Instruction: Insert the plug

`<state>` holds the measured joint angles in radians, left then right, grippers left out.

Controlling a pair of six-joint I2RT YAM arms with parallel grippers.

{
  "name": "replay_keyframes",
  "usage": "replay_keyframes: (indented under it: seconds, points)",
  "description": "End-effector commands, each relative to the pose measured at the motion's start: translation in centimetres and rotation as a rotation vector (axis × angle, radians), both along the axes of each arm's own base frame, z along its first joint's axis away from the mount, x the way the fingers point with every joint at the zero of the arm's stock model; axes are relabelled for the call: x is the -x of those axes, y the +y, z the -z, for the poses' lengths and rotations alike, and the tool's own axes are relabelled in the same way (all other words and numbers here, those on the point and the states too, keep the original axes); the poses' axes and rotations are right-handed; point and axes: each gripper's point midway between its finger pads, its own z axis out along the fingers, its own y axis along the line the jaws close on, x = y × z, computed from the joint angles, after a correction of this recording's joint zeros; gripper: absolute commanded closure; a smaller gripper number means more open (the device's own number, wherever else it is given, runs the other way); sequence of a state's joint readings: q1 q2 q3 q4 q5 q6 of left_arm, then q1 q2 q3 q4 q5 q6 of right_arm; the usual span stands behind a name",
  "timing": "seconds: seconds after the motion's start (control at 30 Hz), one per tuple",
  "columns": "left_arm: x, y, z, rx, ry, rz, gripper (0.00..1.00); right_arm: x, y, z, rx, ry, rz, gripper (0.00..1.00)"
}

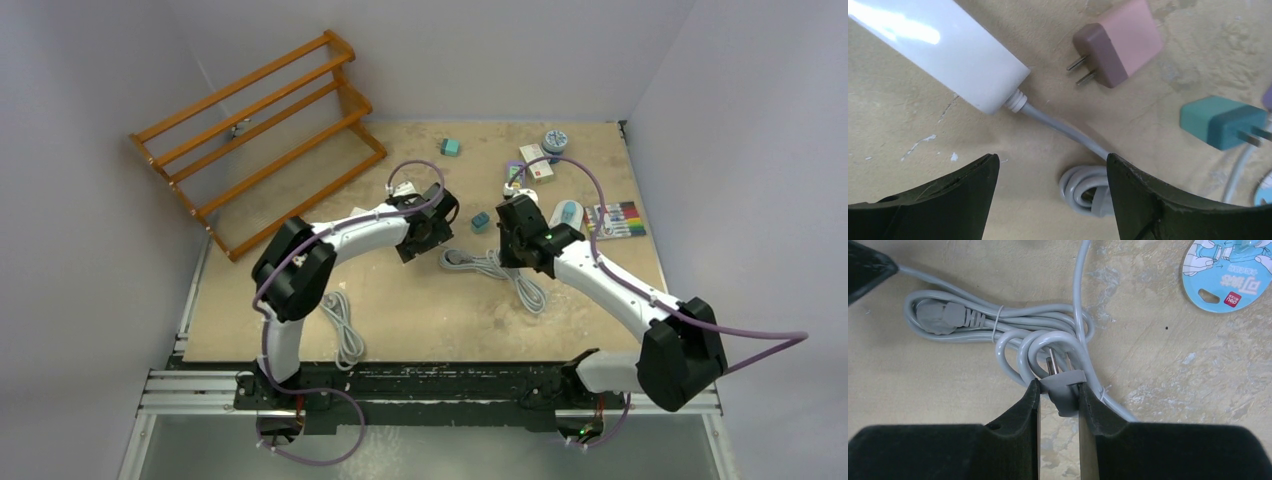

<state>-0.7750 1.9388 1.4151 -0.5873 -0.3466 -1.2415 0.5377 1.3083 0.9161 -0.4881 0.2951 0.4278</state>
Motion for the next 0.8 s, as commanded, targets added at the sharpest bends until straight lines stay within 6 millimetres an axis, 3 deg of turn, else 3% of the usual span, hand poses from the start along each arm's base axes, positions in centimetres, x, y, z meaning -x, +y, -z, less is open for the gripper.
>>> replay_keyframes:
  seconds: [0.0, 0.23, 0.47, 0.53, 0.6, 0.77]
  points:
    - [-0.6, -0.8, 0.3, 0.006, 0.044, -0.105, 0.22, -1.0, 0.7, -3.0, -0.045, -0.082, -0.011, 1.00]
    - [-1.8, -1.5, 1.8, -0.026, 0.058, -0.122, 0.27, -1.0, 0.9, -3.7, -0.072, -0.108, -0.011, 1.00]
    - [-0.2, 0.0, 3.8, -0.105, 0.119, -0.093, 0.66, -1.0, 0.9, -3.8, -0.077, -0.111, -0.012, 1.00]
    - [0.2, 0.6, 4.0, -0.123, 0.128, -0.075, 0.86, -1.0, 0.9, -3.7, -0.075, -0.108, -0.012, 1.00]
    - [0.7, 1.4, 4.0, -0.138, 0.134, -0.061, 1.00, -1.0, 1.0, -3.7, -0.075, -0.106, -0.013, 1.00]
    - [1.6, 4.7, 2.1, -0.209, 0.093, 0.003, 1.00, -1.2, 0.5, -2.6, -0.035, -0.094, -0.004, 1.00]
